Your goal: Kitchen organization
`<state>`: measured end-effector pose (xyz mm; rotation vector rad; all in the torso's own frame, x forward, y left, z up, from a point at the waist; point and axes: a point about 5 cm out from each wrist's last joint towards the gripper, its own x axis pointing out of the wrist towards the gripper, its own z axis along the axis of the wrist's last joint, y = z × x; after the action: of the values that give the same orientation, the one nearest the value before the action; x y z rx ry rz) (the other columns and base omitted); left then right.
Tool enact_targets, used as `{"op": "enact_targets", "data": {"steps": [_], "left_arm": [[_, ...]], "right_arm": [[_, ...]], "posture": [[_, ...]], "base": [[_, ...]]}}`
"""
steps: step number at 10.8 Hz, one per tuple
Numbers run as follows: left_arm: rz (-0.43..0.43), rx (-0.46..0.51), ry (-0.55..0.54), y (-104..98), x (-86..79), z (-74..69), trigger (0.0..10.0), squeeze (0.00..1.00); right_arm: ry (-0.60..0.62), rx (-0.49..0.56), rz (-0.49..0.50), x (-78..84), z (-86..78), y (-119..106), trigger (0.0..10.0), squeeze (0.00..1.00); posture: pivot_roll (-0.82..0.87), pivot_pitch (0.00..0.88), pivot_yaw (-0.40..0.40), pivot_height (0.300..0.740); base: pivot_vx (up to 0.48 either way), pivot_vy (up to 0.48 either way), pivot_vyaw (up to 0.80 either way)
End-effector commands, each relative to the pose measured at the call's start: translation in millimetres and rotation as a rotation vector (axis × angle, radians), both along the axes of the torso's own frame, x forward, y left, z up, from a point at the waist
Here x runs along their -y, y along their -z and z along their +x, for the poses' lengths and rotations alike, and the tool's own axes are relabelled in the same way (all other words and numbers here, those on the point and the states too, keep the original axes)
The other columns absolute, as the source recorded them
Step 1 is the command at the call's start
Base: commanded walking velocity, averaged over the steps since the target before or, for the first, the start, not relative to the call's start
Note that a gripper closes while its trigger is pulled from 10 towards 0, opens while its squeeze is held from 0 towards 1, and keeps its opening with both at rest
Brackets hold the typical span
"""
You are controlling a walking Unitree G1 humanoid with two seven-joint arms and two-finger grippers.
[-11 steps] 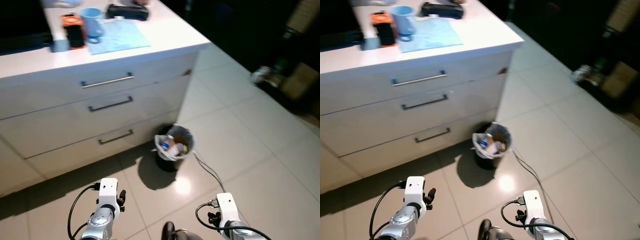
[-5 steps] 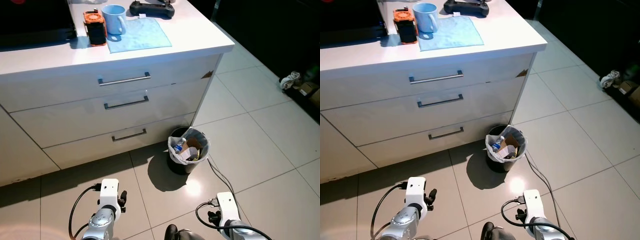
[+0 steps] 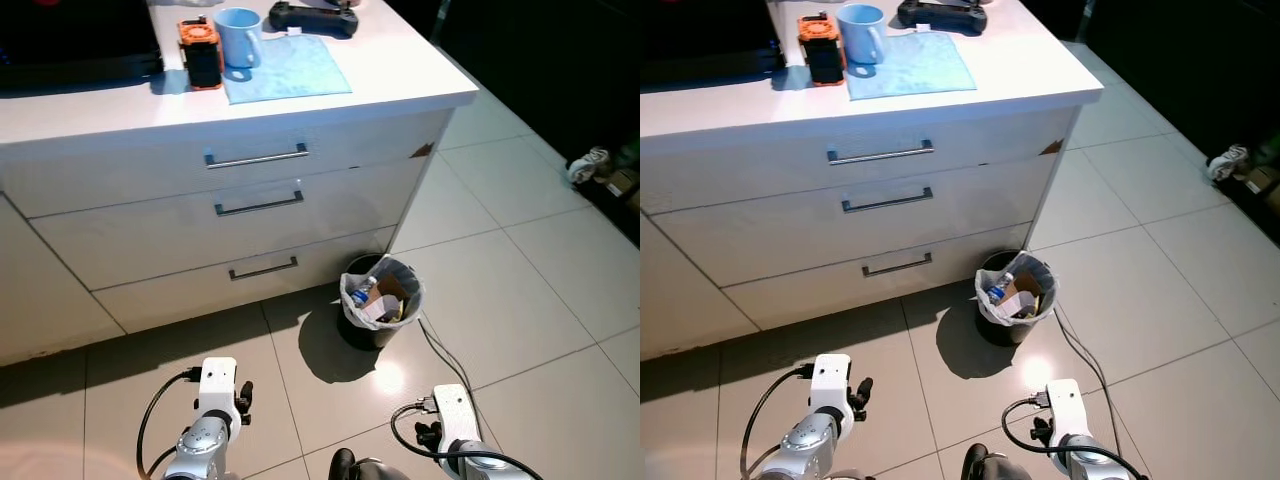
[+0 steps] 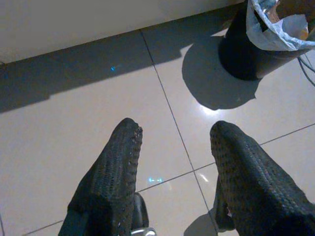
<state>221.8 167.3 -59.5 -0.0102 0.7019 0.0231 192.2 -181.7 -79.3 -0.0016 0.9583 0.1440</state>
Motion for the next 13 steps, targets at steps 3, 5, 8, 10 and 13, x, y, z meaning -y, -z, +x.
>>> {"op": "enact_targets", "data": {"steps": [3, 5, 8, 10, 13], "left_arm": [[-0.002, -0.015, 0.003, 3.1, 3.2, -4.4, 10.0, 0.0], [-0.001, -0.022, 0.002, 4.3, 3.5, -6.2, 10.0, 0.0], [0.0, -0.028, 0.004, 5.4, 4.8, -7.8, 10.0, 0.0], [0.0, -0.03, 0.01, 5.7, 5.9, -7.9, 10.0, 0.0], [0.002, -0.028, 0.011, 4.6, 5.7, -5.8, 10.0, 0.0]], "right_arm": [[0.014, -0.004, 0.004, 3.4, -4.3, 1.6, 10.0, 0.0], [0.012, -0.004, 0.006, 3.5, -4.9, 1.8, 10.0, 0.0], [-0.001, 0.0, 0.006, 3.8, -5.4, 1.7, 10.0, 0.0], [-0.016, 0.002, -0.001, 3.6, -5.0, 1.5, 10.0, 0.0], [-0.019, 0.022, -0.009, 3.2, -1.3, -0.4, 10.0, 0.0]], "posture": [[0.09, 0.126, -0.086, 0.74], [0.09, 0.114, -0.084, 0.74], [0.09, 0.088, -0.082, 0.74], [0.08, 0.082, -0.08, 0.74], [0.08, 0.104, -0.083, 0.74]], "base": [[0.0, 0.0, 0.0], [0.0, 0.0, 0.0], [0.0, 0.0, 0.0], [0.0, 0.0, 0.0], [0.0, 0.0, 0.47]]}}
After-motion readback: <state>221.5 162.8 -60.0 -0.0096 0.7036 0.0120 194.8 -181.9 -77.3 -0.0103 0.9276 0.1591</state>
